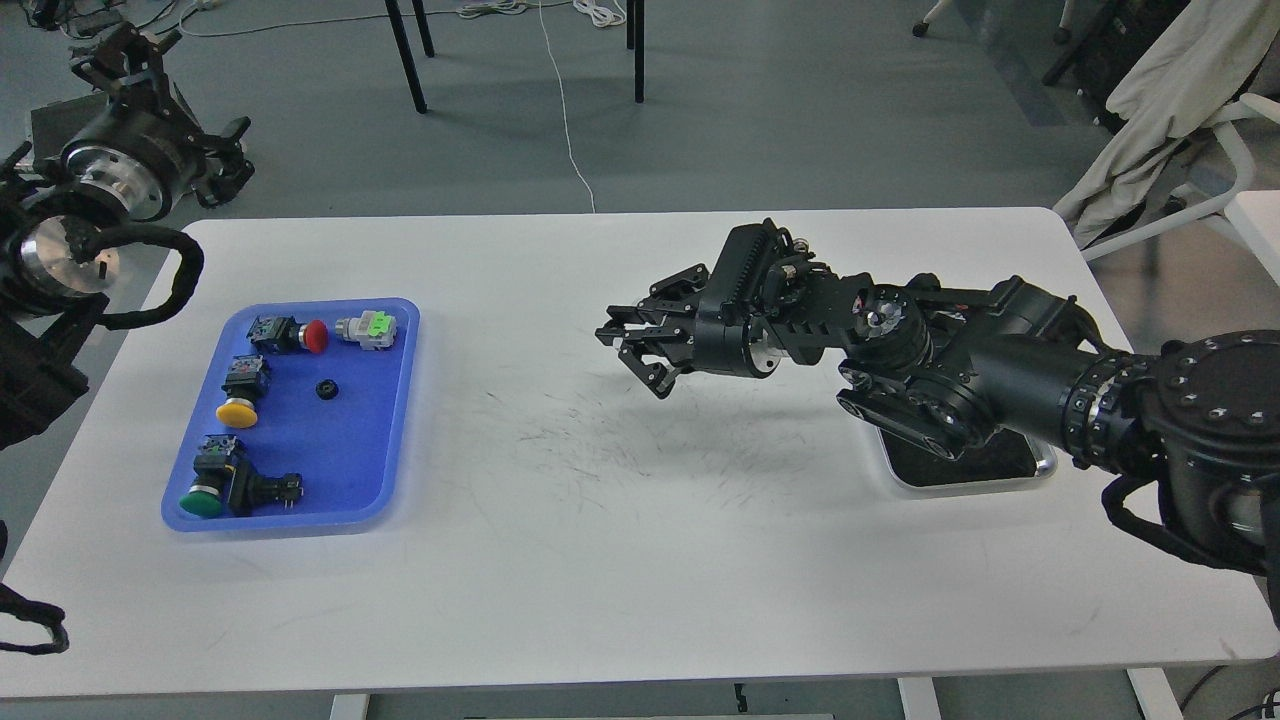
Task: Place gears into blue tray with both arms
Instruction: 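Carry the black gear toward the table centre with the right gripper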
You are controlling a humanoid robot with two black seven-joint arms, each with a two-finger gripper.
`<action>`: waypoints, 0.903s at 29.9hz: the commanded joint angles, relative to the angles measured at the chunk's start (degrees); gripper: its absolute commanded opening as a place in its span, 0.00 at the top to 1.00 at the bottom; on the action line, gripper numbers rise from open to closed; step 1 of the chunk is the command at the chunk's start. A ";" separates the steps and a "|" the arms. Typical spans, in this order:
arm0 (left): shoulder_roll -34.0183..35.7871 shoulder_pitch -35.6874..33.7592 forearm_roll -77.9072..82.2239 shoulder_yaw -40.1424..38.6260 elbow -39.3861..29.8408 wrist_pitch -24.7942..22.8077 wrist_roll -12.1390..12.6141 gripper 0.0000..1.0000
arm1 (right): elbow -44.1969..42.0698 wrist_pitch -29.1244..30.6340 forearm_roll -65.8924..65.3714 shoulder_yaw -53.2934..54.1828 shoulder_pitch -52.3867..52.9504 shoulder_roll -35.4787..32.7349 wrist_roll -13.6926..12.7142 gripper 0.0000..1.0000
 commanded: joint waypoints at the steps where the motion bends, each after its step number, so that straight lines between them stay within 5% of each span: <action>1: -0.11 -0.03 0.43 0.55 -0.10 -3.01 -0.19 0.09 | -0.16 -0.03 -0.18 -0.20 -0.67 0.91 0.18 0.99; 6: -0.47 -0.11 3.58 2.30 -1.77 -7.05 -0.19 0.09 | -0.52 -0.21 -0.18 -2.05 -1.64 0.91 0.18 0.99; 27: 0.06 -0.20 4.39 2.74 -1.77 -6.26 -1.33 0.09 | -3.95 -2.31 -0.09 -2.05 -4.63 0.91 0.53 0.99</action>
